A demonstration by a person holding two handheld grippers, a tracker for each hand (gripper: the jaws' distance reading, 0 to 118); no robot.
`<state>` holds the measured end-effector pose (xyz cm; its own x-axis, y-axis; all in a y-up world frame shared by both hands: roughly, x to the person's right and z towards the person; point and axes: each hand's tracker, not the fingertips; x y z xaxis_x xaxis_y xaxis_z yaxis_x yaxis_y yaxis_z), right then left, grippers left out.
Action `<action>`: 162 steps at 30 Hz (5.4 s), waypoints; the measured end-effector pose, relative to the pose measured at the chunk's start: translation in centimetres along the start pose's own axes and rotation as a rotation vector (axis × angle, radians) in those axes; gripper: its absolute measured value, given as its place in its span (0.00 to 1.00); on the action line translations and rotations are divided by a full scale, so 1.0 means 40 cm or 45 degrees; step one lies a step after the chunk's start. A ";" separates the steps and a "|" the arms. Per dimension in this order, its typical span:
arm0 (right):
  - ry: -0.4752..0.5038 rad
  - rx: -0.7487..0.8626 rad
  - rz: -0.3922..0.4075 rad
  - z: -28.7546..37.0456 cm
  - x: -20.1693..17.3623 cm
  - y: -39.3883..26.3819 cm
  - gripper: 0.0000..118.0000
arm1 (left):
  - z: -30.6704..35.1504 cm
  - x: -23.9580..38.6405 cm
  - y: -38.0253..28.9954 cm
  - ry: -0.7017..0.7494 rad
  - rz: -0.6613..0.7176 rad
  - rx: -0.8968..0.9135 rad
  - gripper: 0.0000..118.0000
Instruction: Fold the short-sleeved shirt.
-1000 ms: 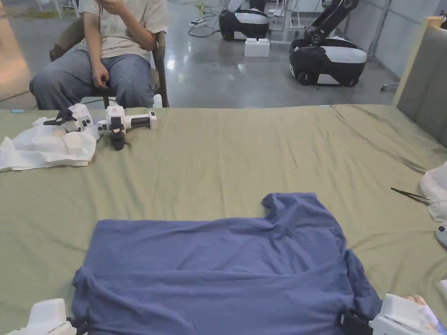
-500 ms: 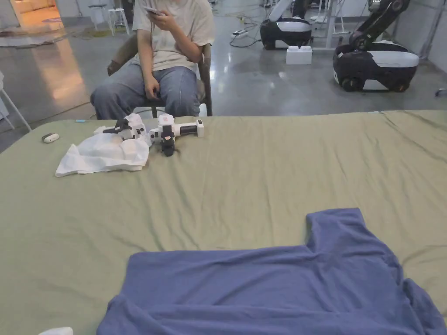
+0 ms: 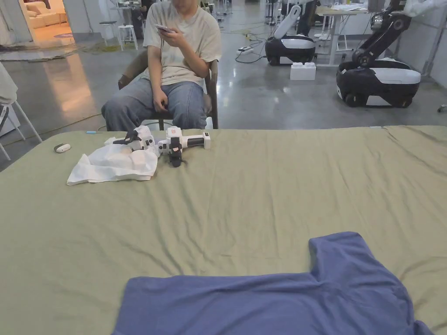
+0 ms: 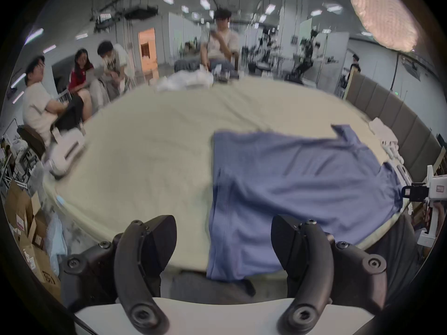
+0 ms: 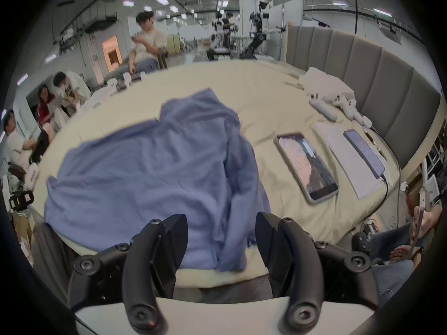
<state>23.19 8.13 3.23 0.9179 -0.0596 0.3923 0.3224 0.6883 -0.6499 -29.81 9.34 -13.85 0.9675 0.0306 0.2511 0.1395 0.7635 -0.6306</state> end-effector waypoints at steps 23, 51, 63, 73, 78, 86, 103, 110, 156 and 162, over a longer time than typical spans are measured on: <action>0.239 0.453 0.188 0.164 -0.168 0.074 0.00 | 0.229 0.185 0.101 -0.131 -0.070 0.486 0.00; 0.136 0.120 0.008 0.031 -0.004 0.044 0.00 | -0.633 0.036 0.313 -0.096 0.139 -0.404 0.00; 0.136 -0.230 -0.024 -0.443 0.000 0.487 0.76 | -0.663 0.087 0.317 0.019 -0.064 -0.492 0.00; -0.051 -0.410 0.143 -0.636 0.036 0.499 0.01 | -0.657 0.095 0.314 0.013 -0.116 -0.500 0.00; 0.006 -0.270 0.062 -0.533 0.061 0.497 0.00 | -0.563 0.059 0.350 -0.051 0.005 -0.396 0.00; 0.145 -0.074 0.012 -0.117 0.092 0.277 0.00 | -0.168 -0.028 0.206 -0.248 0.074 -0.257 0.00; 0.074 -0.141 0.007 0.020 0.078 -0.042 0.48 | -0.084 -0.059 -0.041 -0.132 0.017 -0.289 0.74; 0.221 0.227 0.059 0.166 -0.001 0.039 0.50 | 0.137 0.013 0.084 -0.135 -0.013 0.283 0.74; 0.354 0.255 0.050 0.197 -0.118 -0.024 0.00 | -0.237 -0.159 -0.159 -0.598 1.103 -0.207 0.12; 0.348 0.238 0.048 0.194 -0.118 -0.029 0.00 | -0.223 -0.217 -0.104 -0.592 1.154 -0.110 0.03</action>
<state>16.69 13.22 7.17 0.9646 -0.2061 0.1645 0.2624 0.8130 -0.5197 -36.93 0.14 -19.95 0.5414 0.8350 -0.0984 -0.5718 0.2798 -0.7712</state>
